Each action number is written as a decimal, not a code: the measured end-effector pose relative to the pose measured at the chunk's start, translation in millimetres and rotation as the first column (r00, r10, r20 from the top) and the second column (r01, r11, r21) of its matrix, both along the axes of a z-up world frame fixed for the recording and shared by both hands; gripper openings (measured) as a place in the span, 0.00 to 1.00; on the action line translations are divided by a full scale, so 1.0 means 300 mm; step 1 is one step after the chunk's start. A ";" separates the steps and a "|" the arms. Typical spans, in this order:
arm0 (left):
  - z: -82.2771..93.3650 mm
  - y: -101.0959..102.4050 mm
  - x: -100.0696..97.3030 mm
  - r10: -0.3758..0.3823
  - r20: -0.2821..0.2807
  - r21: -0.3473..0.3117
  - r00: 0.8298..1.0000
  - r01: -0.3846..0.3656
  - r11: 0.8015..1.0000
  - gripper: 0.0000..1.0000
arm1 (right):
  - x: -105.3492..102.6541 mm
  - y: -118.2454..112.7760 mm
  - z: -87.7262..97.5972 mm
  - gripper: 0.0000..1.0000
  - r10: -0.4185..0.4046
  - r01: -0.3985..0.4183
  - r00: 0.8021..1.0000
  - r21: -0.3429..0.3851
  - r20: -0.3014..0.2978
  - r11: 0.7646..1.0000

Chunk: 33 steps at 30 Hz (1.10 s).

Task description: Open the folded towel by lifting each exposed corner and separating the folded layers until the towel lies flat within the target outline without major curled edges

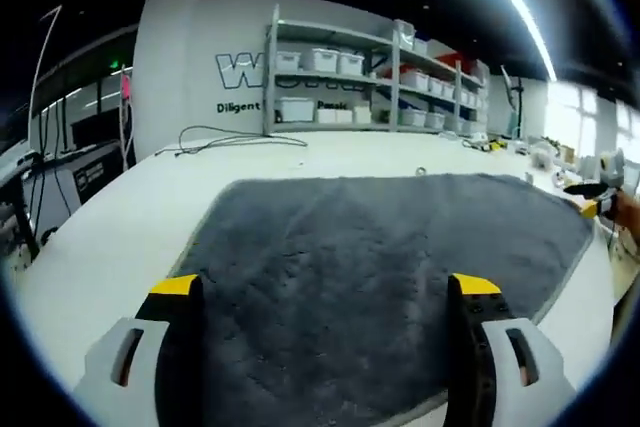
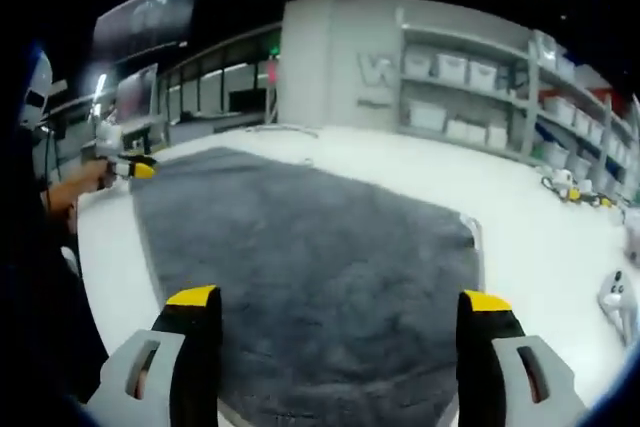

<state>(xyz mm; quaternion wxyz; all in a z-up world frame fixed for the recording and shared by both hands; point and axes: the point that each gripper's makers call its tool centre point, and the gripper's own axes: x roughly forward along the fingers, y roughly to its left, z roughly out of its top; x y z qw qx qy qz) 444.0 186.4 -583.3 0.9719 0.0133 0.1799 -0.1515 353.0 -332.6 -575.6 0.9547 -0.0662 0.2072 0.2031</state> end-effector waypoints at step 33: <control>-0.049 0.096 -0.071 0.024 -0.024 0.051 0.999 -0.022 0.998 0.89 | -0.073 0.037 -0.094 0.96 0.005 -0.003 0.997 0.027 -0.072 1.000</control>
